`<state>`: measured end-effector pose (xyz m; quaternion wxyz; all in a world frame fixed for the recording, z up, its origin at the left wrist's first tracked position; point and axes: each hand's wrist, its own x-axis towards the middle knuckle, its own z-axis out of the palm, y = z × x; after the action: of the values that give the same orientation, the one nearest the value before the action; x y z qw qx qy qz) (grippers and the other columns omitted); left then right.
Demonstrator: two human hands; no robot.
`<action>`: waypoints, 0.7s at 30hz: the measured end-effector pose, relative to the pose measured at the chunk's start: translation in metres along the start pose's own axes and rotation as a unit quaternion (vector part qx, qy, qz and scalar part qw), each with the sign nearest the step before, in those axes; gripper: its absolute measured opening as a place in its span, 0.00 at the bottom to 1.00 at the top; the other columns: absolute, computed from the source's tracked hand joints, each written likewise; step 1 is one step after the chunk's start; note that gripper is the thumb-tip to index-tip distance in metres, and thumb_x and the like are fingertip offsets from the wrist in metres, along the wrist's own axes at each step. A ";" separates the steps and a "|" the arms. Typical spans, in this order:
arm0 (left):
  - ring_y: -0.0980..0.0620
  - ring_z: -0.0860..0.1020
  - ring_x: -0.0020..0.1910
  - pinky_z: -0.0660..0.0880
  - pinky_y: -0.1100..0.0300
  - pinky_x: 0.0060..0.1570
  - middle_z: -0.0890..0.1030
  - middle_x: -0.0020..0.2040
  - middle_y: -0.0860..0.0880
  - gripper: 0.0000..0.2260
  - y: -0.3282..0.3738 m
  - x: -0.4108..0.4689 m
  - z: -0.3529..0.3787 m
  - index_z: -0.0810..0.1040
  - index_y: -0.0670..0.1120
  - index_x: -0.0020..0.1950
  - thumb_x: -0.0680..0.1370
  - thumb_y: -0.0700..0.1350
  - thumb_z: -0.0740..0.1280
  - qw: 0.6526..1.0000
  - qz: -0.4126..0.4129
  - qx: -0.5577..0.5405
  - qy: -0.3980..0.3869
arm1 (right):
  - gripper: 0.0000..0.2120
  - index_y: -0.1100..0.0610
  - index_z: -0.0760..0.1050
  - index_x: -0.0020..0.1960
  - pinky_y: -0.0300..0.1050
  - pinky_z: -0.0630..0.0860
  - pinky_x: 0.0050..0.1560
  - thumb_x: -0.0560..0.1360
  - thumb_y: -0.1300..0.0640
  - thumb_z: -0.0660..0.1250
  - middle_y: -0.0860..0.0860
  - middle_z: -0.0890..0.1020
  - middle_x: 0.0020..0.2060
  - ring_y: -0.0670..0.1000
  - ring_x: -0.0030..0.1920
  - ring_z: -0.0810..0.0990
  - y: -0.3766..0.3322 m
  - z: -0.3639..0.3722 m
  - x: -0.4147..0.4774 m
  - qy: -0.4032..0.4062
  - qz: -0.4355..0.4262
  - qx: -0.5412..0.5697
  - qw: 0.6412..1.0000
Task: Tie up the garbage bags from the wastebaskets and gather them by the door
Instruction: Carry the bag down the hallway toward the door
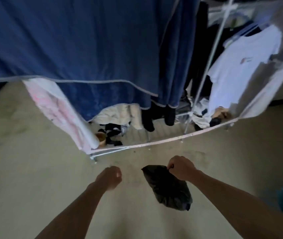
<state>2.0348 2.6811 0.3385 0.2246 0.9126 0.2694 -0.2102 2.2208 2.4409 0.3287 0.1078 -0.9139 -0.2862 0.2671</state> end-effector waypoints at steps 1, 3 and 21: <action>0.49 0.78 0.59 0.74 0.59 0.56 0.80 0.60 0.50 0.08 -0.037 -0.010 -0.009 0.79 0.53 0.53 0.76 0.49 0.64 1.000 -0.024 -0.005 0.007 | 0.08 0.50 0.83 0.49 0.44 0.79 0.51 0.72 0.53 0.68 0.49 0.84 0.48 0.52 0.50 0.82 -0.037 0.009 0.015 -0.008 -0.021 -0.013 1.000; 0.49 0.78 0.58 0.73 0.59 0.55 0.80 0.58 0.49 0.10 -0.112 -0.029 -0.027 0.79 0.52 0.54 0.76 0.48 0.62 0.997 -0.072 -0.022 0.015 | 0.07 0.50 0.83 0.47 0.45 0.78 0.52 0.71 0.53 0.68 0.49 0.83 0.48 0.53 0.51 0.82 -0.115 0.030 0.042 -0.029 -0.061 -0.033 0.997; 0.45 0.77 0.56 0.72 0.57 0.48 0.79 0.58 0.45 0.10 -0.568 -0.068 -0.202 0.78 0.46 0.54 0.76 0.43 0.60 0.933 -0.324 -0.134 0.078 | 0.08 0.51 0.84 0.45 0.41 0.75 0.44 0.72 0.59 0.66 0.45 0.84 0.45 0.48 0.46 0.81 -0.720 0.139 0.227 -0.146 -0.369 -0.088 0.914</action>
<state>1.7031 3.1879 0.3680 0.2429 0.7504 0.5931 -0.1614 1.9667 3.1637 0.3679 0.0750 -0.6999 -0.6379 0.3125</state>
